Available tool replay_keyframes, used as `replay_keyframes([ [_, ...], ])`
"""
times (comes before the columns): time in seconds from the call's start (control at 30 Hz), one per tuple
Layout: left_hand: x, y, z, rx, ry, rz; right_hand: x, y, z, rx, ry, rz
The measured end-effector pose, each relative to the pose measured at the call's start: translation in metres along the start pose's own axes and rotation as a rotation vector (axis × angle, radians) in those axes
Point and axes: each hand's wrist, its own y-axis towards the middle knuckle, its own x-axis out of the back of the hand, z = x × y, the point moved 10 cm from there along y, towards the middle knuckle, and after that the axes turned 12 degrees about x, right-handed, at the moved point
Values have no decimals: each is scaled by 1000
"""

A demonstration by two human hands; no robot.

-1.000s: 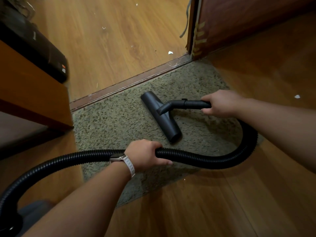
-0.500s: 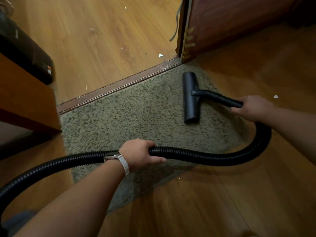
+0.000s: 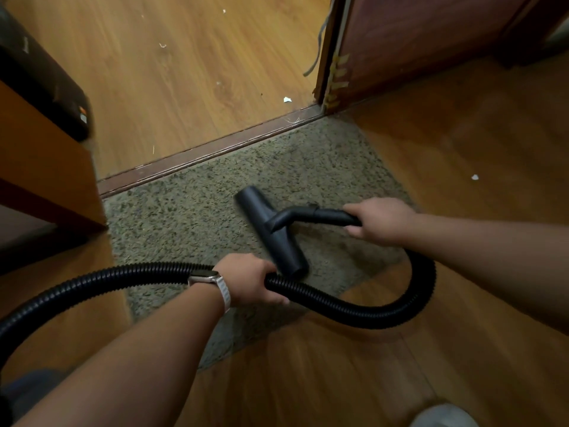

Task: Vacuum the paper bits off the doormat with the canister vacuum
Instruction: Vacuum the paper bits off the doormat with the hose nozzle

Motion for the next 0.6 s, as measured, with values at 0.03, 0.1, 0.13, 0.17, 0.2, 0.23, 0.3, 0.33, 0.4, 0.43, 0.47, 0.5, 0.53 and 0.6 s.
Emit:
replay_keyframes([
  [0.03, -2, -2, 0, -4, 6, 4, -5, 4, 13, 45, -12, 5],
  [0.1, -9, -6, 2, -17, 19, 8, -19, 9, 33, 122, -28, 33],
  [0.13, -13, -8, 4, -16, 24, 14, -24, 10, 38, 143, -25, 43],
  [0.17, -17, -10, 8, -3, 25, 31, -26, 10, 40, 152, -16, 44],
  [0.2, -22, -11, 13, 14, 15, 45, -26, 11, 39, 156, -10, 34],
  [0.23, -25, -11, 16, 31, 8, 55, -24, 11, 35, 154, -14, 22],
  [0.3, -23, -10, 20, 56, 0, 47, -19, 13, 21, 130, -34, 8],
  [0.33, -20, -8, 19, 62, 1, 34, -16, 13, 11, 107, -41, -4],
  [0.4, -14, -2, 18, 70, 7, 7, -12, 11, -11, 42, -42, -29],
  [0.43, -11, 1, 19, 79, 9, -3, -12, 10, -23, 5, -31, -40],
  [0.47, -7, 4, 20, 93, 6, -8, -14, 8, -34, -29, -12, -50],
  [0.5, -7, 7, 23, 106, 3, -3, -16, 8, -42, -55, 9, -57],
  [0.53, -8, 10, 26, 118, 2, 10, -19, 8, -48, -70, 26, -63],
  [0.6, -15, 12, 27, 132, 22, 46, -32, 11, -53, -79, 61, -54],
])
